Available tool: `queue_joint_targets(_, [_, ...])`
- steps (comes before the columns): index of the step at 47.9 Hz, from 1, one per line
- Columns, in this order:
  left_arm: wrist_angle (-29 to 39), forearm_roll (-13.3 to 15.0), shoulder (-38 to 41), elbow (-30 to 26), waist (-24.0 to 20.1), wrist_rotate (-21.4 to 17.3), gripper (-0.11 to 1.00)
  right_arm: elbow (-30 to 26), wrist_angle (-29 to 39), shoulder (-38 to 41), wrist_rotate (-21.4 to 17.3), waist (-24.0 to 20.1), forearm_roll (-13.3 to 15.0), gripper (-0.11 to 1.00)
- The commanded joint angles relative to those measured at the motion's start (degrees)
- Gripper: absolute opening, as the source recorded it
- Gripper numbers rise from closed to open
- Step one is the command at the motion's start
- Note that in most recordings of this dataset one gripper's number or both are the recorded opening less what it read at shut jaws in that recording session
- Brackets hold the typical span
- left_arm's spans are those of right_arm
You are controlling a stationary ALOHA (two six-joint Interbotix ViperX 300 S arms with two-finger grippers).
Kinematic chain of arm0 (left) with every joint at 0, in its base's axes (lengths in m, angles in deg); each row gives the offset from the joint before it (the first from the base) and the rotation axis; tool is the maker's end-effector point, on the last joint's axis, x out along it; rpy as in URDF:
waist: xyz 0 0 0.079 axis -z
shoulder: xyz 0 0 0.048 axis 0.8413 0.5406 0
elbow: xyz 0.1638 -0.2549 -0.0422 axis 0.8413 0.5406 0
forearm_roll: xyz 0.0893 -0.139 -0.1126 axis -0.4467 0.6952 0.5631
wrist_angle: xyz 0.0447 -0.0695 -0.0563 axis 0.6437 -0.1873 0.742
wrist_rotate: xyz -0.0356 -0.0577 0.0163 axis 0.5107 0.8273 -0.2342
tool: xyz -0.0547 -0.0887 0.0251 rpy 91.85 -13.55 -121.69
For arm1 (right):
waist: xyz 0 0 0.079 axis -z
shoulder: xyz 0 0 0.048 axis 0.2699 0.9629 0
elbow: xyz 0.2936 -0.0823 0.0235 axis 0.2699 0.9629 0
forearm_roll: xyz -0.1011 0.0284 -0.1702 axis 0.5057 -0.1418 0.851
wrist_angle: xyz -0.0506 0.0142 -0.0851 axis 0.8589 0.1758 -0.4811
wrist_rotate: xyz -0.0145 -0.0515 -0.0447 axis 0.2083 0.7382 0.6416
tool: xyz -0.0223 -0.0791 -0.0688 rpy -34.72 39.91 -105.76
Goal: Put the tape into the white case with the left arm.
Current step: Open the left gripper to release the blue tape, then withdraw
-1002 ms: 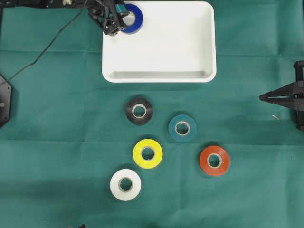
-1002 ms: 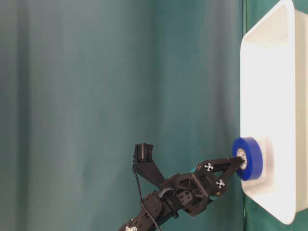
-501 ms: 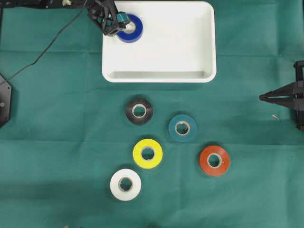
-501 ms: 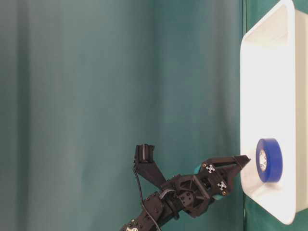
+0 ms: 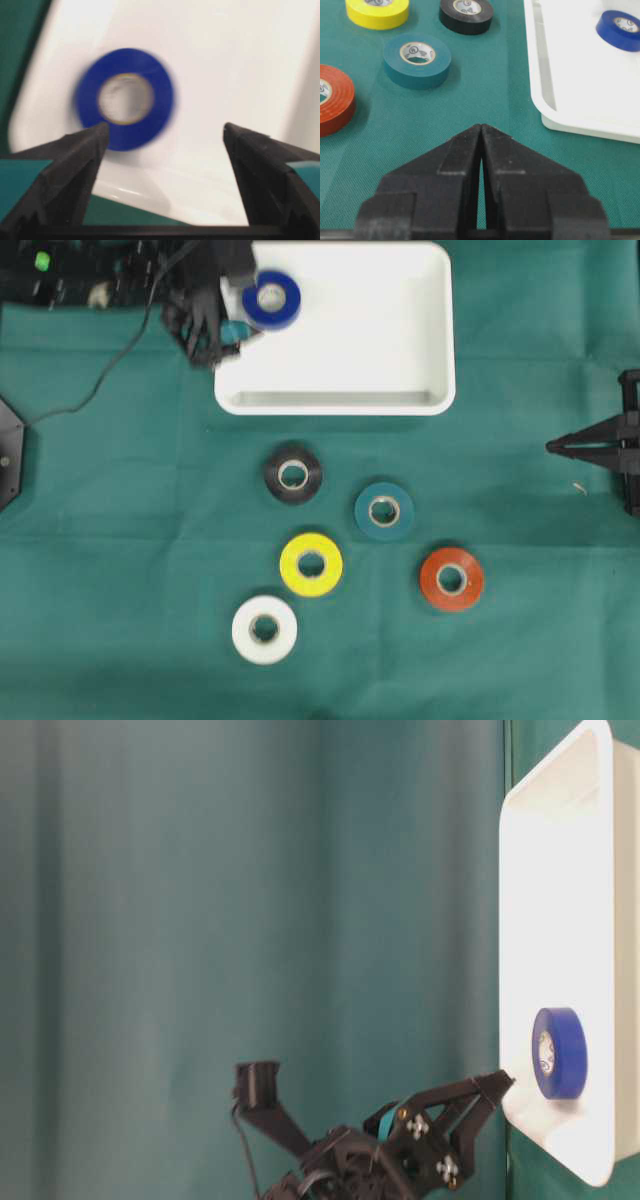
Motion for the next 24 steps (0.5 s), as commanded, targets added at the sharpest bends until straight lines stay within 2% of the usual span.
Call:
queue_joint_targets(1, [-1.41, 0.26, -3.34, 0.79, 2.2, 0.09, 0.93, -0.62, -0.44, 0.35, 0.09, 0.09, 0.0, -0.09])
queue_joint_targets(24, [-2.72, 0.26, -11.69, 7.47, 15.03, 0.88, 0.93, -0.62, -0.35, 0.26, 0.09, 0.09, 0.09, -0.09])
